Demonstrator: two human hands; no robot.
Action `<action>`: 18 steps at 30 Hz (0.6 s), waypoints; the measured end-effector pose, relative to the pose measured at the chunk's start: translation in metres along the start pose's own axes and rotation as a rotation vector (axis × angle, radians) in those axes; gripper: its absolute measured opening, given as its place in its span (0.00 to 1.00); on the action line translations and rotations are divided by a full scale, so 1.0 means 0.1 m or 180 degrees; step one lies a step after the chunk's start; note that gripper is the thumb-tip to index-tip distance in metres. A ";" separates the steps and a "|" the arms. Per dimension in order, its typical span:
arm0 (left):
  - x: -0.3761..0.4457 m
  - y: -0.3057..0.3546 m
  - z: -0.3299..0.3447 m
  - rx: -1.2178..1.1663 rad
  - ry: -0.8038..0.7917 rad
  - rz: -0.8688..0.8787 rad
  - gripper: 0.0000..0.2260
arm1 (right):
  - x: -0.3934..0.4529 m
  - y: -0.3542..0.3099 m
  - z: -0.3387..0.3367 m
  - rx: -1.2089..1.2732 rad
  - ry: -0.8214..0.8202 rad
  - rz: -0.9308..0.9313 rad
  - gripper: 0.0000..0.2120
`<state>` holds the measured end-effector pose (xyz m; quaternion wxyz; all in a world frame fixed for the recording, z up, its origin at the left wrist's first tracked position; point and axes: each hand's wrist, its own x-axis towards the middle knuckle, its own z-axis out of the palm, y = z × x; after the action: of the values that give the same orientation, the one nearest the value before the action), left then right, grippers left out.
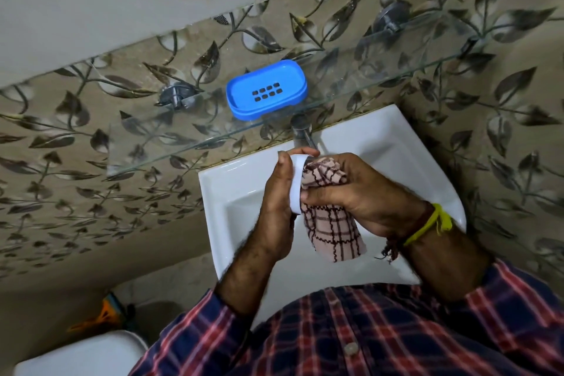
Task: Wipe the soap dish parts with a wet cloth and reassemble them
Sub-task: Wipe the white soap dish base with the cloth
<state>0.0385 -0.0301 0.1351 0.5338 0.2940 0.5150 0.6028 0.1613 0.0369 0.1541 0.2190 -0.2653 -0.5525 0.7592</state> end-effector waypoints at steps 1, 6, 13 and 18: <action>-0.01 0.00 0.00 -0.0054 0.0012 -0.0064 0.28 | 0.00 0.01 0.02 0.0082 0.0081 -0.0008 0.15; 0.00 0.03 -0.07 0.0061 0.0009 -0.0001 0.28 | 0.00 0.00 0.02 -0.0394 -0.0339 -0.0113 0.09; -0.03 0.07 -0.05 -0.0137 0.0068 -0.0266 0.25 | 0.00 0.07 0.05 -0.0617 -0.0412 -0.0426 0.11; -0.08 0.16 -0.01 0.0318 -0.0143 -0.0746 0.39 | 0.02 0.06 0.07 -0.0800 0.0095 -0.0644 0.09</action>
<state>0.0340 -0.0366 0.1510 0.5966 0.2714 0.5632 0.5031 0.1554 0.0318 0.1501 0.2675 -0.2448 -0.6638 0.6541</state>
